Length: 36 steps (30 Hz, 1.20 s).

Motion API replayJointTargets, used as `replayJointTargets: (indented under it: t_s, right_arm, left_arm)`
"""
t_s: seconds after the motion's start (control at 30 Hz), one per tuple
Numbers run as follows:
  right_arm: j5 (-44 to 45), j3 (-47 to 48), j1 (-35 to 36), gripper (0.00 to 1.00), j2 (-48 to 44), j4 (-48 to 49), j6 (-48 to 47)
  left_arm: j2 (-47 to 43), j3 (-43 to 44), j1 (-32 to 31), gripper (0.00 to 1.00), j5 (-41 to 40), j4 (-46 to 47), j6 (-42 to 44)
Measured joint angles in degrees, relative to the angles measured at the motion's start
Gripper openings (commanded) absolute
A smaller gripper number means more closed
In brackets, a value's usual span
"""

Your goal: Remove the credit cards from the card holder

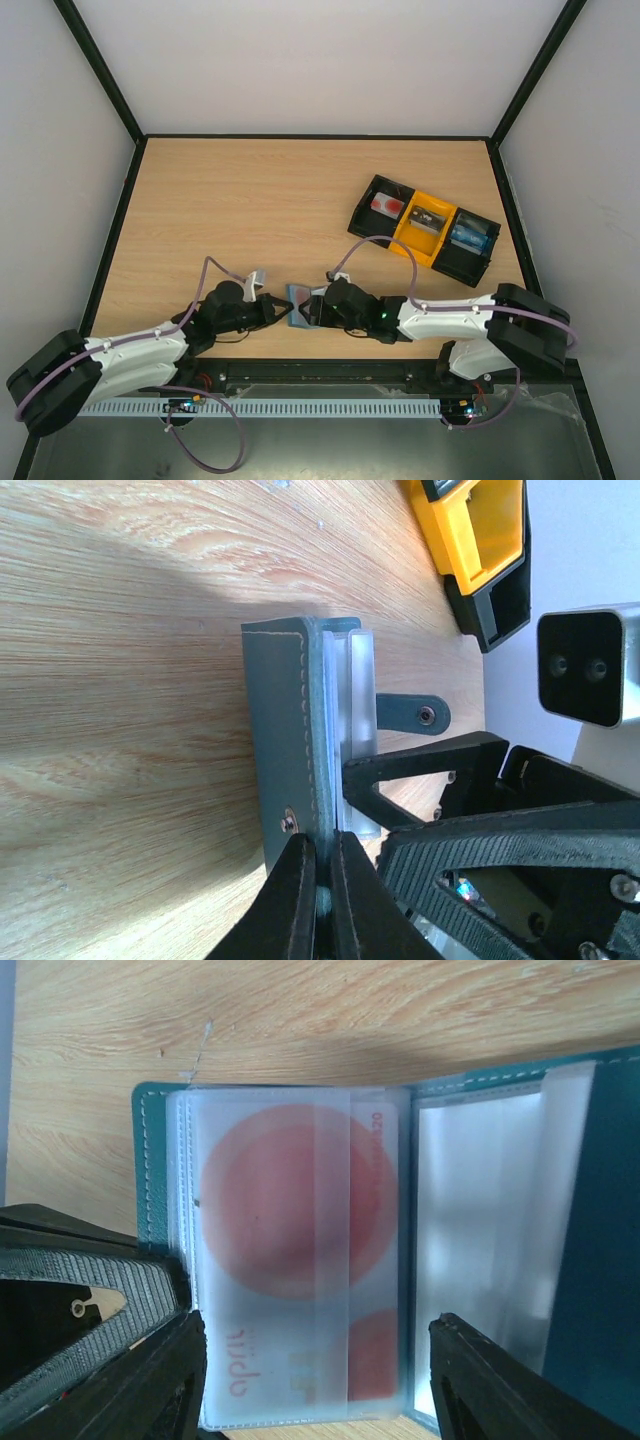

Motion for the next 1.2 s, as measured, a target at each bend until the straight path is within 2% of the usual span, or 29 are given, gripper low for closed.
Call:
replayJointTargets:
  t_s: [0.13, 0.57, 1.2]
  right_arm:
    - [-1.29, -0.5, 0.0, 0.67, 1.97, 2.71, -0.35]
    - [-2.56, -1.07, 0.0, 0.71, 4.04, 5.86, -1.79]
    - [-2.82, -1.11, 0.02, 0.66, 6.54, 7.19, -1.49]
  left_arm:
    - [-0.33, 0.0, 0.0, 0.03, -0.48, -0.61, 0.02]
    - [-0.63, 0.02, 0.0, 0.02, -0.52, -2.69, 0.17]
    - [-2.25, 0.15, 0.0, 0.03, -0.55, -5.29, 0.42]
